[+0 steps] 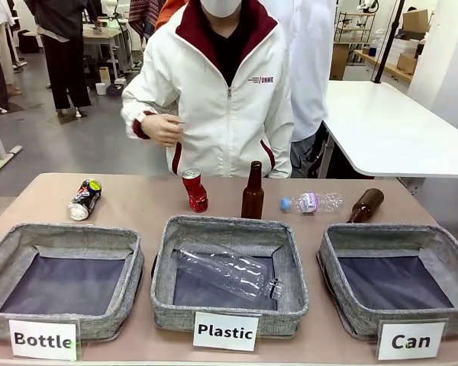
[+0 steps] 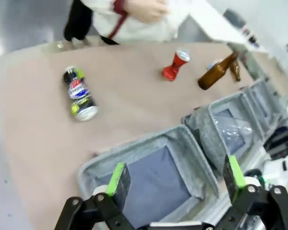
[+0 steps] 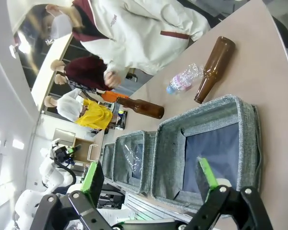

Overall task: Sort the can waste into the basket.
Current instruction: Pick up the can waste from the table and place it in the right Fabric basket.

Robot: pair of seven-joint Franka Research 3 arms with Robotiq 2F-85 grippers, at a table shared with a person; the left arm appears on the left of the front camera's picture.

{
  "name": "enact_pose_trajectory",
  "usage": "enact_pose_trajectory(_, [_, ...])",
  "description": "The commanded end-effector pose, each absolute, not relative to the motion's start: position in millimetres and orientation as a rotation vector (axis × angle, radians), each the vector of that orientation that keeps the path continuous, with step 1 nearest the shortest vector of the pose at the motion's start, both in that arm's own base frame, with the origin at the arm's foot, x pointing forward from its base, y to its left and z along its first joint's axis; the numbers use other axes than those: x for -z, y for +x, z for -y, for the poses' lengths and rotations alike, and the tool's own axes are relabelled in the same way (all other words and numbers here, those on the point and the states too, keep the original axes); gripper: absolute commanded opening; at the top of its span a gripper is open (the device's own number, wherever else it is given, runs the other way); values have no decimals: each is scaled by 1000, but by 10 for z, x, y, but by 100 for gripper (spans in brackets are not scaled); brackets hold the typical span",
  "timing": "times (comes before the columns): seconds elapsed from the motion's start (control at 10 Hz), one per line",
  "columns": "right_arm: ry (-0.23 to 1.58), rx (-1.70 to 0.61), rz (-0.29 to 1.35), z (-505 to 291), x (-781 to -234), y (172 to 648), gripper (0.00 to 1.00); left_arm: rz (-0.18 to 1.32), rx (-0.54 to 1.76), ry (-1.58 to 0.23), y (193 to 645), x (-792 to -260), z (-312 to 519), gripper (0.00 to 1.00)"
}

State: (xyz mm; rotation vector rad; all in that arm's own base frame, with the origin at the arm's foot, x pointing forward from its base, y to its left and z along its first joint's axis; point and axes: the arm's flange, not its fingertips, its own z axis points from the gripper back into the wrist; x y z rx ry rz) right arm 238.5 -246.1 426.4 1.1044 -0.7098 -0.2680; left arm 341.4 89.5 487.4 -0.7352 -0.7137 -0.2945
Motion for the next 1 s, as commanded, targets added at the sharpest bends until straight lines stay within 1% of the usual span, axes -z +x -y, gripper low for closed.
enact_pose_trajectory(0.0, [1109, 249, 742, 2485, -4272, 2403, 100, 625, 431, -628, 3842, -4827, -50, 100])
enact_pose_trajectory(0.2, [1109, 249, 742, 2485, -4272, 2403, 100, 592, 537, -503, 4063, -4708, 642, 100])
enact_pose_trajectory(0.3, [1109, 249, 742, 2485, -4272, 2403, 100, 602, 521, -514, 4095, -4709, 707, 100])
enact_pose_trajectory(0.4, [1109, 249, 742, 2485, -4272, 2403, 100, 603, 418, -456, 4095, -4786, 509, 100])
enact_pose_trajectory(0.5, [1109, 249, 742, 2485, -4272, 2403, 100, 601, 555, -533, 3943, -4718, 904, 100])
enact_pose_trajectory(0.8, [1109, 249, 742, 2485, -4272, 2403, 100, 601, 555, -533, 3943, -4718, 904, 100])
enact_pose_trajectory(0.9, [1109, 249, 742, 2485, -4272, 2403, 100, 604, 548, -522, 4010, -4707, 906, 100])
